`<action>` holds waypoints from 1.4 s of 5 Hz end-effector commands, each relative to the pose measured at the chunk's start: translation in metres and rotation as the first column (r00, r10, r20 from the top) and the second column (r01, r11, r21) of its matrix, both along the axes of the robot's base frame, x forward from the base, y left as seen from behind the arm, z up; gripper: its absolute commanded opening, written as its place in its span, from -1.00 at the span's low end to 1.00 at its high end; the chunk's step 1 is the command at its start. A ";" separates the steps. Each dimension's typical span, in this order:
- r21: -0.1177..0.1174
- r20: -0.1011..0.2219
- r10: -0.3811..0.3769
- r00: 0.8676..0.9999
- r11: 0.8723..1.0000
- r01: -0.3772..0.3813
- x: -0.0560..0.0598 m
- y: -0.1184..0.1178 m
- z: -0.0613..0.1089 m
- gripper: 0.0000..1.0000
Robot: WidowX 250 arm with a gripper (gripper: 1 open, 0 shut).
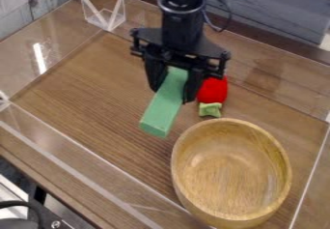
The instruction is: Remove the green block from the brown bowl and put it on the table
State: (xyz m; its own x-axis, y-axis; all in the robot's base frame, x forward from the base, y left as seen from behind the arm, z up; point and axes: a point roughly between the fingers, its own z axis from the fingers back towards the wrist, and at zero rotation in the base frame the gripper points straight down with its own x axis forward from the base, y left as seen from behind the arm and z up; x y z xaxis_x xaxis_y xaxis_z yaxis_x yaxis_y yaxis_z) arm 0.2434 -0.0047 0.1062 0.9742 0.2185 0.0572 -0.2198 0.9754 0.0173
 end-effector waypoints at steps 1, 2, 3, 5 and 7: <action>0.001 0.050 -0.007 0.999 1.000 0.007 -0.003 0.007 0.008 -1.00; 0.002 0.050 0.047 0.998 0.999 -0.047 -0.003 0.015 0.013 -1.00; -0.005 0.050 0.060 0.997 0.998 -0.059 0.004 0.027 0.010 -1.00; -0.024 0.044 -0.024 0.999 0.999 0.025 0.009 0.047 -0.001 -1.00; -0.042 0.039 -0.116 0.993 0.992 0.117 0.020 0.051 -0.014 -1.00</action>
